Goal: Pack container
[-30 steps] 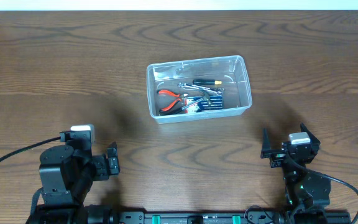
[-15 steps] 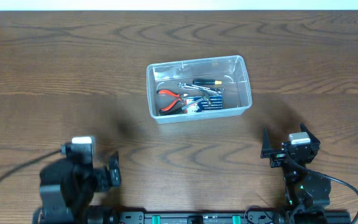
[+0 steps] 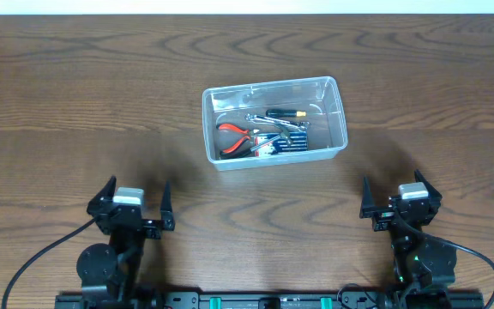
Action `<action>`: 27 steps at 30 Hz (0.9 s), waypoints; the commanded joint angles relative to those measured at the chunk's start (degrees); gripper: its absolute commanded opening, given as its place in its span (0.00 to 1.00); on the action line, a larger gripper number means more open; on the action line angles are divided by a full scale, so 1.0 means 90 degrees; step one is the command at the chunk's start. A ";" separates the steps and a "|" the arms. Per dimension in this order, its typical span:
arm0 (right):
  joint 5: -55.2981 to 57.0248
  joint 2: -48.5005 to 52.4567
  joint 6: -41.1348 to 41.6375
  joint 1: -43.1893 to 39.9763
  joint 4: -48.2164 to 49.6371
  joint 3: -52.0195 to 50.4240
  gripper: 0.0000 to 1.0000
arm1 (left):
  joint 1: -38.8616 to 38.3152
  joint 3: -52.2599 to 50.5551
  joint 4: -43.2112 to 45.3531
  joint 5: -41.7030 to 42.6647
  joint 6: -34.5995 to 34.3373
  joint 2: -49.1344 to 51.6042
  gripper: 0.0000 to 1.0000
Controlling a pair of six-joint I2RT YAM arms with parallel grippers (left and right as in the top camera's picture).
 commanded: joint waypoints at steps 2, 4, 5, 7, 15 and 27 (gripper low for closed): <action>-0.0019 -0.0046 -0.0090 0.0053 -0.0005 -0.0027 0.99 | -0.0282 -0.0636 0.0775 0.0068 0.0950 -0.0061 0.98; -0.0019 -0.0046 -0.0090 0.0053 -0.0005 -0.0027 0.99 | -0.0418 -0.0920 0.1047 0.0070 0.0947 -0.0061 0.98; -0.0019 -0.0046 -0.0090 0.0053 -0.0007 -0.0027 0.99 | -0.0503 -0.1049 0.1124 0.0100 0.0947 -0.0061 0.98; -0.0019 -0.0046 -0.0090 0.0053 -0.0005 -0.0027 0.99 | -0.0665 -0.1229 0.1144 0.0114 0.0950 -0.0063 0.98; -0.0019 -0.0046 -0.0090 0.0053 -0.0007 -0.0027 0.99 | -0.0865 -0.1311 0.1260 0.0114 0.1047 -0.0063 0.98; -0.0019 -0.0046 -0.0090 0.0053 -0.0005 -0.0027 0.99 | -0.0682 -0.1309 0.1263 0.0112 0.0216 -0.0063 0.98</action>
